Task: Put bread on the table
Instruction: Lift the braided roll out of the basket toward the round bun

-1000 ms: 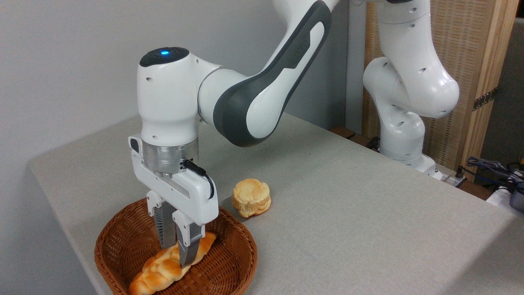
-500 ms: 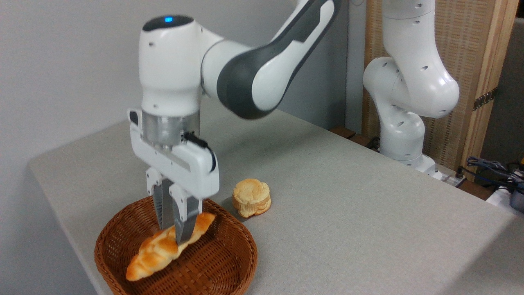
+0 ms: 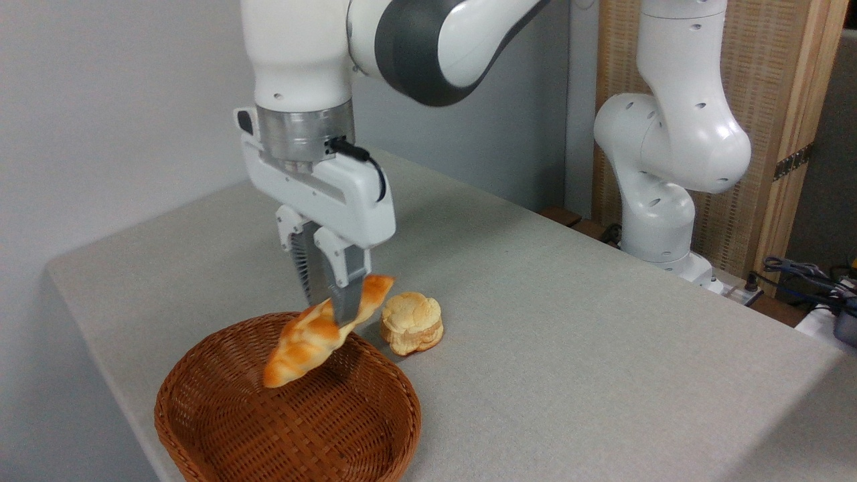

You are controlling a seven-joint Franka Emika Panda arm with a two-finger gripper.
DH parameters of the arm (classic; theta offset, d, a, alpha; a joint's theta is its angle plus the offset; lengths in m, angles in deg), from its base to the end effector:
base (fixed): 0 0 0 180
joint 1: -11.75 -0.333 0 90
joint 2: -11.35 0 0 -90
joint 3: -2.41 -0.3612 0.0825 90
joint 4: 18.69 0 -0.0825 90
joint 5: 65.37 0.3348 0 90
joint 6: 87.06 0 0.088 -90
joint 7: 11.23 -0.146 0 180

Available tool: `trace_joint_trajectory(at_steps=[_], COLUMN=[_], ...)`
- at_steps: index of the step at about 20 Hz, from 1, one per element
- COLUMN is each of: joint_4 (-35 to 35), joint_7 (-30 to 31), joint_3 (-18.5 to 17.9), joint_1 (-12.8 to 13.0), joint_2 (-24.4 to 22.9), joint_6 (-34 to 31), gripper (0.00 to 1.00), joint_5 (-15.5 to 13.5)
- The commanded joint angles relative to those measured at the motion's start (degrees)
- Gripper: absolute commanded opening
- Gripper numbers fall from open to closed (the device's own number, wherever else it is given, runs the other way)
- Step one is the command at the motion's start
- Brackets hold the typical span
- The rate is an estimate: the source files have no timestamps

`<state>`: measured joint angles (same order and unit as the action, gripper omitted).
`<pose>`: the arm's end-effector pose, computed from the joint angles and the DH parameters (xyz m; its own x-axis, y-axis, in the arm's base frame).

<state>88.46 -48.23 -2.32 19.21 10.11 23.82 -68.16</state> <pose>0.5188 -0.0295 0.5457 0.7747 -0.6247 0.0980 -0.6267 -0.7792 -0.0130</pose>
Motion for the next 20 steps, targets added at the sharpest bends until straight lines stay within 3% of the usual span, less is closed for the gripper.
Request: trace_joint_trajectory(at_steps=[1, 7, 13, 14, 15, 20], joint_4=[1.2, 1.8, 3.5, 3.5, 3.5, 3.8], joint_7=[-1.1, -1.1, -2.2, -2.9, -3.2, -4.4], joint_3=[-0.3, -0.6, -0.6, -0.6, -0.7, -0.8], joint_1=[0.2, 0.2, 0.3, 0.3, 0.3, 0.1], joint_2=[-2.6, -4.6, -4.5, -4.2, -4.1, -3.8], joint_6=[-6.8, -19.0, -20.0, -20.0, -19.9, -19.8], gripper=[0.43, 0.52, 0.61, 0.74, 0.98, 1.0], joint_5=[-0.9, -0.9, -1.0, -1.0, -0.9, -0.8])
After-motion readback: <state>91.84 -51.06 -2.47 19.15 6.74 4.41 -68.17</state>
